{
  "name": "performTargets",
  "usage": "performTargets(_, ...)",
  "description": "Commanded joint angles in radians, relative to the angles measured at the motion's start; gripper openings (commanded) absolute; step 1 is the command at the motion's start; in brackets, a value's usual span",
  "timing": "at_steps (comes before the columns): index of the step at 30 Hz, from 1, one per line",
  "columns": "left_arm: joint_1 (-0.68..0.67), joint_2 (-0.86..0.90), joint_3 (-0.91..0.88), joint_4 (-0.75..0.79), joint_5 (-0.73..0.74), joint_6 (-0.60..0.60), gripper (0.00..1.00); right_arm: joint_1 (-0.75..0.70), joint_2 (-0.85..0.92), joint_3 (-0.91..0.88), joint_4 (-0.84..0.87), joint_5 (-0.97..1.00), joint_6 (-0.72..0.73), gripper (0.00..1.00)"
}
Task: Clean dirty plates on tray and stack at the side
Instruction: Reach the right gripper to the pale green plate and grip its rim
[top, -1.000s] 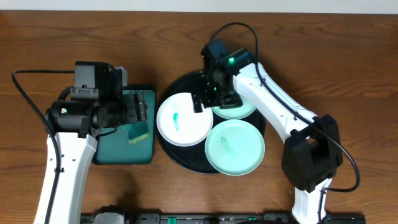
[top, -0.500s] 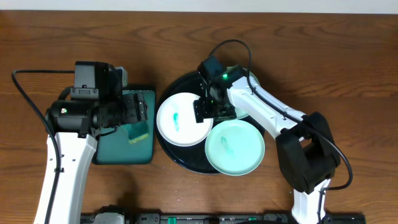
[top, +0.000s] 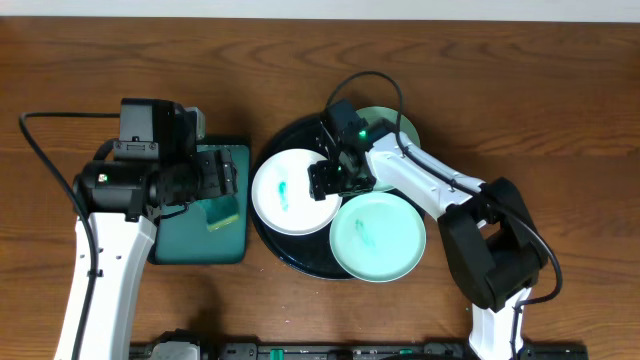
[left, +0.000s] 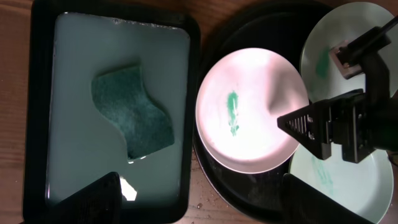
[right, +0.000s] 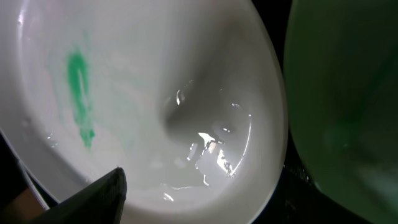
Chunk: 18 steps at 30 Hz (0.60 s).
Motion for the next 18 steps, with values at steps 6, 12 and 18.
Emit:
performTargets(6, 0.005, 0.000, 0.016, 0.000, 0.004, -0.001, 0.81, 0.010, 0.008, -0.057, 0.051, 0.023, 0.069, 0.60)
performTargets(12, 0.005, 0.000, 0.016, 0.000, 0.004, -0.002, 0.81, 0.010, 0.008, -0.061, 0.048, 0.095, 0.142, 0.23)
performTargets(18, 0.005, 0.000, 0.016, -0.013, 0.004, -0.001, 0.81, 0.010, 0.008, -0.061, 0.045, 0.097, 0.148, 0.01)
